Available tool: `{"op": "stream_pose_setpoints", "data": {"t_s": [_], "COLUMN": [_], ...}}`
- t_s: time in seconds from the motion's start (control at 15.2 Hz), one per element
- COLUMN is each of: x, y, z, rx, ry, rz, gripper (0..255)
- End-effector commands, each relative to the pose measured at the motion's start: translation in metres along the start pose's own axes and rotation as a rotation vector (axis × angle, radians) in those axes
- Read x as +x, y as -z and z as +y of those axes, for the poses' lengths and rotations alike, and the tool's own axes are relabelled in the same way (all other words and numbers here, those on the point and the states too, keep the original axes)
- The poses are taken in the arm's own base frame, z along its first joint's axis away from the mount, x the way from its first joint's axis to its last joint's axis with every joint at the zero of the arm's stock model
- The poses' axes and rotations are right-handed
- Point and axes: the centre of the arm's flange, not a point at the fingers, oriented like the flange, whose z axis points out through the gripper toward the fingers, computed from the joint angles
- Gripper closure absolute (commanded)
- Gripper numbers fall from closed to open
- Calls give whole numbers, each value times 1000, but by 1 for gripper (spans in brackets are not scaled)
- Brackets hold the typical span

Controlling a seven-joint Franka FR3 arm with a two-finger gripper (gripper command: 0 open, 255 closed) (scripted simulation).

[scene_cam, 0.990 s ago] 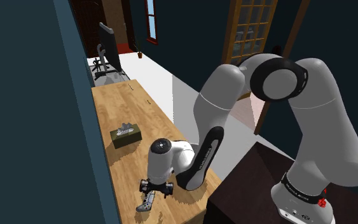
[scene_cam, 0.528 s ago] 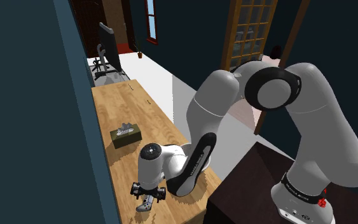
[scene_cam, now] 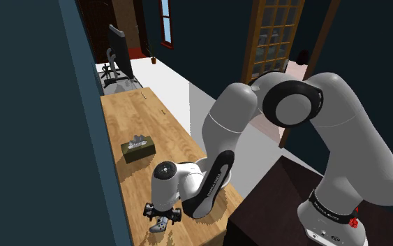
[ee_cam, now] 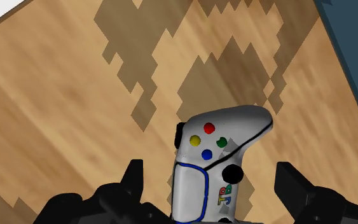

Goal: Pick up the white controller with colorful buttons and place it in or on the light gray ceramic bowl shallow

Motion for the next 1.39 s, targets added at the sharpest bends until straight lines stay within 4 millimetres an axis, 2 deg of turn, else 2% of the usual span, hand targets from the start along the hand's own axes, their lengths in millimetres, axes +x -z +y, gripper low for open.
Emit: {"op": "stream_pose_setpoints", "data": {"t_s": [0.0,0.13,0.2,0.79,1.32], "x": [0,0,0,0,1], "y": [0,0,0,0,42], "z": [0,0,0,0,-6], "rx": [0,0,0,0,0], "ry": [0,0,0,0,0], "rz": [0,0,0,0,0], "gripper": [0,0,255,255,255]}}
